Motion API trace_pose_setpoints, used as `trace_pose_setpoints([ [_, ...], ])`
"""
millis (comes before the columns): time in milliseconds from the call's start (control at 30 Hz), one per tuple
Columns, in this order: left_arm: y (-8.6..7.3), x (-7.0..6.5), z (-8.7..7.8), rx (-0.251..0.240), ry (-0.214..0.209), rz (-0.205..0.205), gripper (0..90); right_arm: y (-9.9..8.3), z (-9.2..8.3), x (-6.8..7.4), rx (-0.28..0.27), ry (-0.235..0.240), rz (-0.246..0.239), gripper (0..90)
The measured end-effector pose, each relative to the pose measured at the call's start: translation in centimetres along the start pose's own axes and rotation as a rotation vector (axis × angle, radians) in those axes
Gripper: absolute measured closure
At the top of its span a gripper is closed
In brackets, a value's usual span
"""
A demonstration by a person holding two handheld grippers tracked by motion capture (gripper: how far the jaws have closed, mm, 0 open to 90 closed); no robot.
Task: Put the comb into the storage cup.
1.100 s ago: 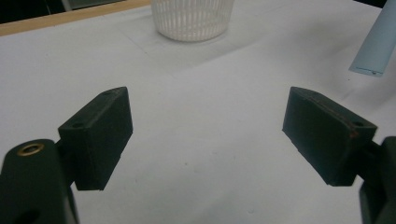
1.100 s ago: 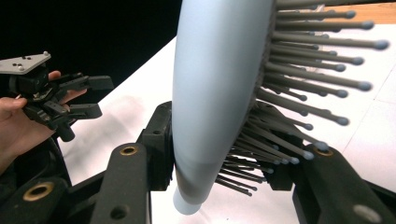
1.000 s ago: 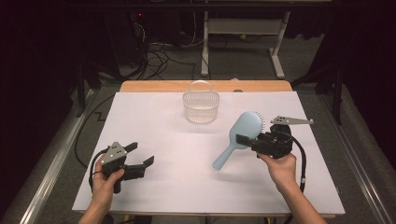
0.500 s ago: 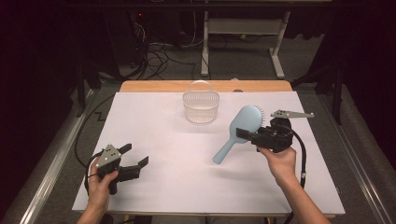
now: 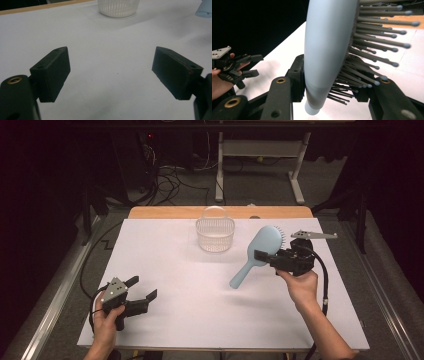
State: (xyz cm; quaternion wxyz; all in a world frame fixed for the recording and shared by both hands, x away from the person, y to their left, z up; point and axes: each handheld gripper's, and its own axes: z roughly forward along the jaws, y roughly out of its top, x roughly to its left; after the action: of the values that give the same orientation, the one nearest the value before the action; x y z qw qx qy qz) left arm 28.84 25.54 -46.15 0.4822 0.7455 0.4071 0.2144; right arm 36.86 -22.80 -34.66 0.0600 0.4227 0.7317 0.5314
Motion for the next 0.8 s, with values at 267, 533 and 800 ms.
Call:
trace_pose_setpoints([
  [267, -0.1, -0.1, 0.1, 0.003, -0.001, 0.011, 15.9, 1.4, 0.3, -0.3, -0.012, -0.019, -0.002, 54.4],
  [533, -0.2, -0.2, 0.2, 0.010, 0.008, 0.016, 15.8, 2.5, 1.1, -0.5, -0.015, -0.034, -0.001, 54.4],
  [800, -0.2, -0.2, 0.2, 0.011, 0.022, 0.021, 15.8, 3.2, 2.1, -0.7, -0.014, -0.050, 0.005, 54.5],
])
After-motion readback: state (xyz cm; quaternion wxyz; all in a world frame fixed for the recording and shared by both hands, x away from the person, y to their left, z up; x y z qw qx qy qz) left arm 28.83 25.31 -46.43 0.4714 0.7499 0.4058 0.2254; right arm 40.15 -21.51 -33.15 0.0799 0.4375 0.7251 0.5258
